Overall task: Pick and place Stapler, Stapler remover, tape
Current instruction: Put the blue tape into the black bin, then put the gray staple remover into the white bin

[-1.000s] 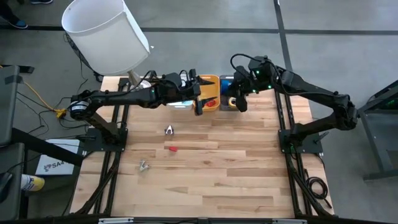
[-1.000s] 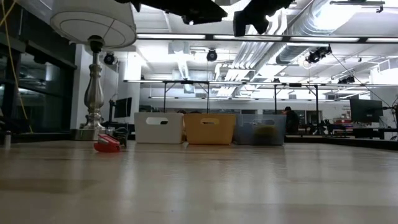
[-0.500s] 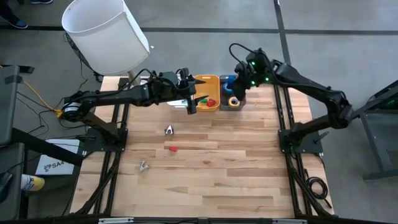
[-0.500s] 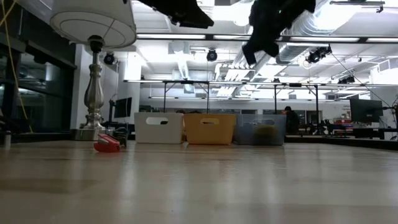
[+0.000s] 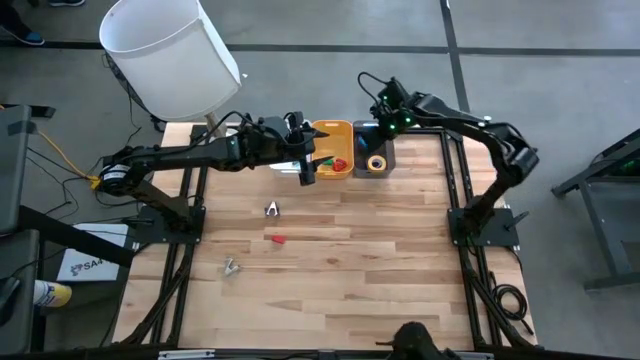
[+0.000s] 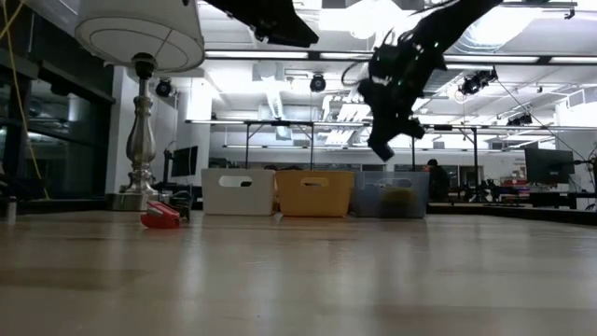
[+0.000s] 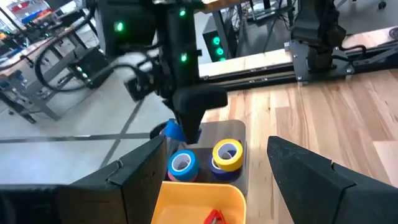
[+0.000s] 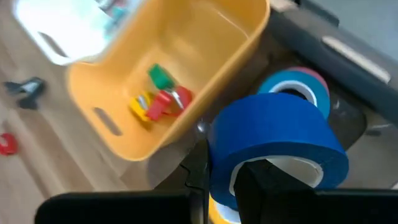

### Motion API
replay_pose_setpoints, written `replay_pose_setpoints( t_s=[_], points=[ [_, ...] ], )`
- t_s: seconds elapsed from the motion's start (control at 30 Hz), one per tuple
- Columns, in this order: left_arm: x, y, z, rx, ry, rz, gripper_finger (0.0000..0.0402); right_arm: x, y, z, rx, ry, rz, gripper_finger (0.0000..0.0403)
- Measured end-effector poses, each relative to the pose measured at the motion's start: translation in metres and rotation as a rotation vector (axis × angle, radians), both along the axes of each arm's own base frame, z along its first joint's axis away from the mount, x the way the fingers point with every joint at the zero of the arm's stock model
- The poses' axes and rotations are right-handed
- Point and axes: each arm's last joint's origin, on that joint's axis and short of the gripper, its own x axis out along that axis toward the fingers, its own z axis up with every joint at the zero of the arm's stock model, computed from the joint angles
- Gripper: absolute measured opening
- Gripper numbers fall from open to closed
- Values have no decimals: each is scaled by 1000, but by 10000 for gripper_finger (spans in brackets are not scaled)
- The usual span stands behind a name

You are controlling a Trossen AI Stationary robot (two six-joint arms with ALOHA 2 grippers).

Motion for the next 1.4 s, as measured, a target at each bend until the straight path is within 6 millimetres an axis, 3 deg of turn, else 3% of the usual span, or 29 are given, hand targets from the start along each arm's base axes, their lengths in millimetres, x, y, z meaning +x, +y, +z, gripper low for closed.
replay_pose_setpoints(
  t_s=[0.2,0.53,0.77,0.97,1.13,1.4],
  points=[
    [-1,0,-2,-10,25,1,273,3,-10,-25,29,95,-26,34],
    [-5,-1,-15,-85,137,19,273,-8,-17,-32,44,166,-32,35],
    [-6,-1,-17,-95,168,34,273,-9,-17,-32,48,171,-31,99],
    [-6,-1,-17,-94,169,37,273,-9,-17,-32,54,160,-24,128],
    [-7,-1,-18,-106,173,42,273,-10,-15,-28,39,162,-31,139],
    [-20,-3,-23,-180,281,114,273,-18,-7,2,-41,89,-38,146]
  ],
)
